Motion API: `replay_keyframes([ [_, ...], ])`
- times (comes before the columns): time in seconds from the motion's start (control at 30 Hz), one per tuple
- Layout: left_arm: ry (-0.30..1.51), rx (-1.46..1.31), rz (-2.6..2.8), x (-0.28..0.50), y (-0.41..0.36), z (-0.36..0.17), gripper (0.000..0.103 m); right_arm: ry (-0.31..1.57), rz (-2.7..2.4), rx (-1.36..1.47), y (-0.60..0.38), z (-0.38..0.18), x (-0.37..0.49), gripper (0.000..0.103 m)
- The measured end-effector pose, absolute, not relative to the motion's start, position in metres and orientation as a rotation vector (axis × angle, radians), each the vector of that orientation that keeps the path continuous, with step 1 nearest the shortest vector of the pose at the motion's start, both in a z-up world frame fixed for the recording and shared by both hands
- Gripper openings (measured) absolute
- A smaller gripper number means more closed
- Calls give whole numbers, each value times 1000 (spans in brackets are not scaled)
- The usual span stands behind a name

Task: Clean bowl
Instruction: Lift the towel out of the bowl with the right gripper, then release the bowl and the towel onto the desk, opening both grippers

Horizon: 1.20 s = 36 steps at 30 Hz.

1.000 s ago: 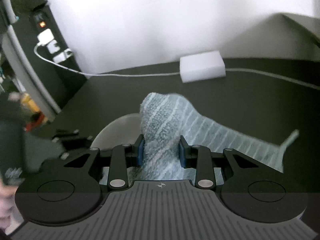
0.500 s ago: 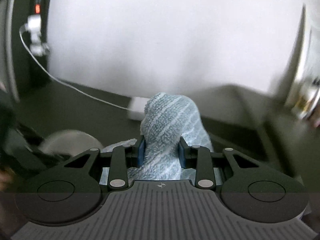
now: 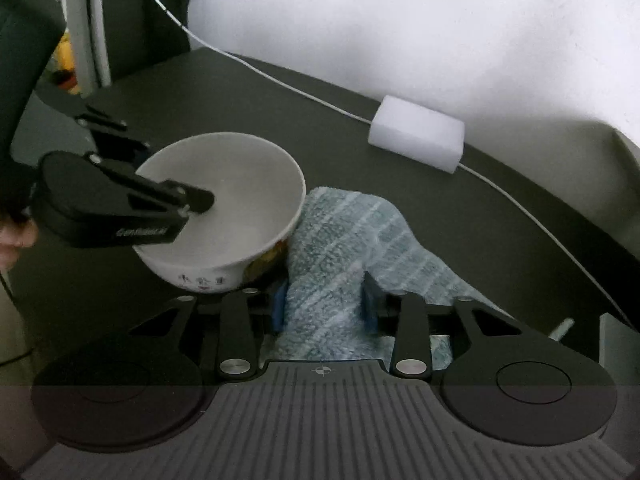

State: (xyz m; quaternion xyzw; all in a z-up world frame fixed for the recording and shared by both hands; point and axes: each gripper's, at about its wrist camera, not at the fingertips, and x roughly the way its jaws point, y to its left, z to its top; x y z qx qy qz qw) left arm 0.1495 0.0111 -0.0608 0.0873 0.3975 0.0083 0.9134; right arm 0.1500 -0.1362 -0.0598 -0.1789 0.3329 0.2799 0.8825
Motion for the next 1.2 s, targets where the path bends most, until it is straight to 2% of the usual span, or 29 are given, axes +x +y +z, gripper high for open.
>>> replay_keyframes([
  [0.03, 820, 179, 24, 149, 12, -61, 37, 689, 580, -380, -135, -59, 148, 57],
  [0.1, 821, 174, 33, 147, 14, -60, 37, 674, 558, -390, -135, -56, 142, 74],
  [0.2, 820, 167, 41, 145, 14, -58, 37, 644, 496, -384, -139, -52, 129, 93],
  [0.37, 780, 158, 42, 131, 15, -44, 40, 573, 377, -273, -141, -27, 104, 103],
  [0.43, 763, 158, 36, 124, 16, -36, 43, 554, 347, -197, -146, -14, 87, 103],
  [0.53, 731, 142, 10, 105, 17, -20, 56, 566, 326, -108, -152, -3, 72, 103],
  [0.67, 708, 106, -20, 73, 20, -10, 82, 594, 293, -62, -156, -1, 50, 103],
  [0.7, 710, 97, -23, 67, 20, -9, 85, 606, 280, -57, -156, -1, 44, 103],
  [0.8, 720, 99, -32, 54, 16, -10, 91, 627, 264, -48, -161, -3, 26, 103],
  [1.2, 761, 109, -69, 5, -3, -12, 100, 643, 214, -55, -171, -1, -17, 103],
])
